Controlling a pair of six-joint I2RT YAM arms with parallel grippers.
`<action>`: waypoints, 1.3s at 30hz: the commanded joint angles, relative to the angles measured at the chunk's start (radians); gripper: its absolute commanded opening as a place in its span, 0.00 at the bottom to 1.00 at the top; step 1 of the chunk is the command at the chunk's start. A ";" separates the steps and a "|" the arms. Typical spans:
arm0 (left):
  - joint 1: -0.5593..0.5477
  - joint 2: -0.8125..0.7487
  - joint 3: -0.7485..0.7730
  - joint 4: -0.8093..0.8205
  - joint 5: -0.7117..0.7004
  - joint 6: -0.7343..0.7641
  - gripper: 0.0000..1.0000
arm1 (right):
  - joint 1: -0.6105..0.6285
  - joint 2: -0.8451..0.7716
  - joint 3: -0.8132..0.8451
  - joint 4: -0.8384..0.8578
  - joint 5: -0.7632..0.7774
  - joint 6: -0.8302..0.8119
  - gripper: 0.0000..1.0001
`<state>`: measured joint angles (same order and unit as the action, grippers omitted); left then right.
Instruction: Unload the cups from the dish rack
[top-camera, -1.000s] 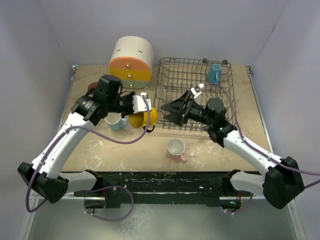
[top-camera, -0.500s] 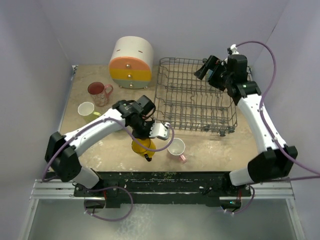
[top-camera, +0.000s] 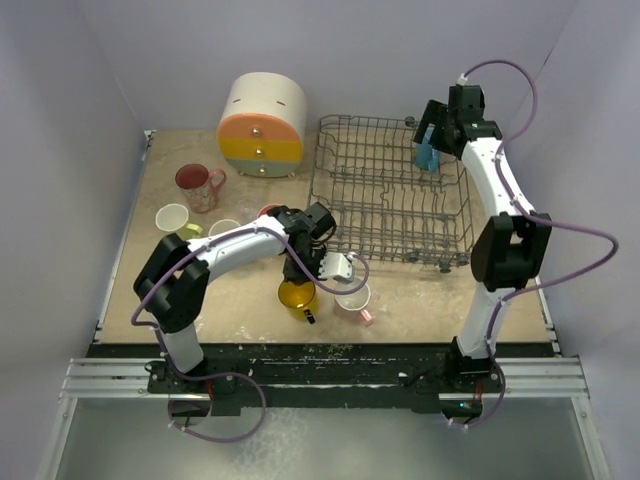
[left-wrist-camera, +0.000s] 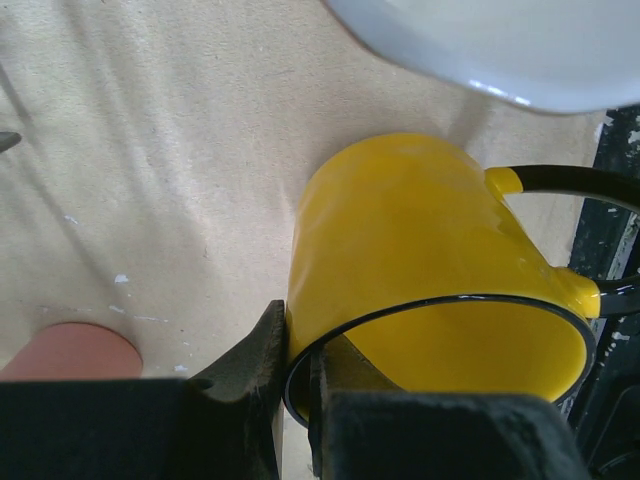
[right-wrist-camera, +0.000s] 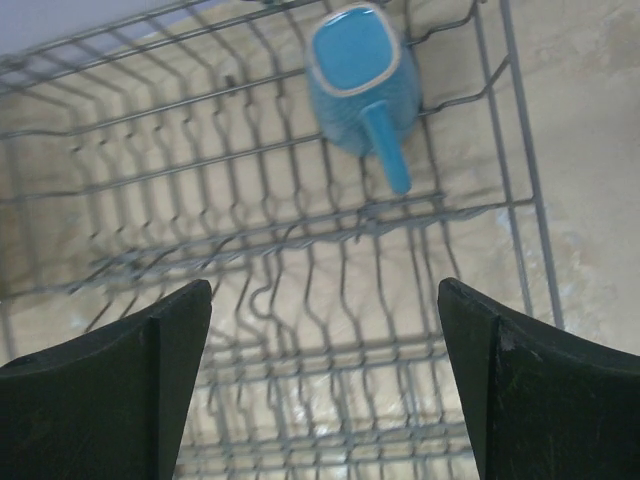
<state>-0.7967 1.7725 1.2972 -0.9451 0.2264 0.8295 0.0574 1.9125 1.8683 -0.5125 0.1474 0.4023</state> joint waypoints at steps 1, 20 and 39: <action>-0.019 0.011 0.056 0.052 -0.034 -0.044 0.10 | -0.040 0.126 0.115 -0.007 0.055 -0.072 0.94; -0.018 -0.165 0.317 -0.139 -0.058 -0.103 0.99 | -0.053 0.518 0.473 0.011 0.018 -0.136 0.81; 0.040 -0.195 0.523 -0.162 -0.157 -0.154 0.99 | -0.054 0.554 0.403 0.043 -0.024 -0.172 0.38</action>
<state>-0.7601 1.6051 1.8080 -1.1175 0.0883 0.6949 0.0006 2.4752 2.2879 -0.5110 0.1123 0.2466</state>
